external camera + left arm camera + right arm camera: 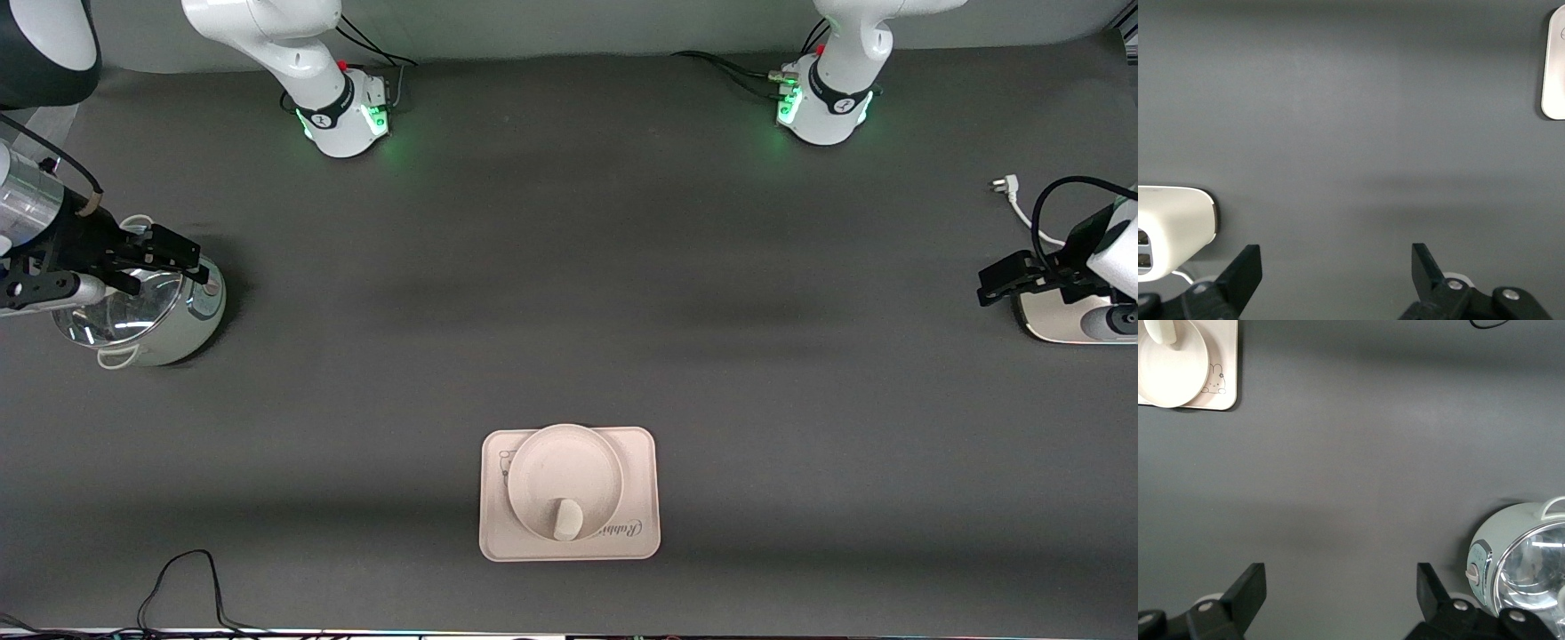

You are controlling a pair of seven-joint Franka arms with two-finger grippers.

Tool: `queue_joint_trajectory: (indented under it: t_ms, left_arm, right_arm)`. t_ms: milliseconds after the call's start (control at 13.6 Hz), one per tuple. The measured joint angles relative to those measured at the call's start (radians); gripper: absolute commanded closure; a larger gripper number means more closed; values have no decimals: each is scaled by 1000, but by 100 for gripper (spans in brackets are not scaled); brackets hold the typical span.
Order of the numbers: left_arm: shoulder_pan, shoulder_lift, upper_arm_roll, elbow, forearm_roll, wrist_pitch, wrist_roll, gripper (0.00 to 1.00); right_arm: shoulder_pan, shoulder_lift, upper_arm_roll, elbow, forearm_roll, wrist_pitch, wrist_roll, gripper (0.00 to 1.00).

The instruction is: Place bun in plate and plate on tray

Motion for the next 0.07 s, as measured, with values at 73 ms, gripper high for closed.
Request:
queue_joint_trajectory:
  t_ms: [73]
  left_arm:
    - [0, 0, 0, 0, 0, 0, 6, 0]
  right_arm:
    - [-1, -2, 0, -4, 0, 0, 0, 0]
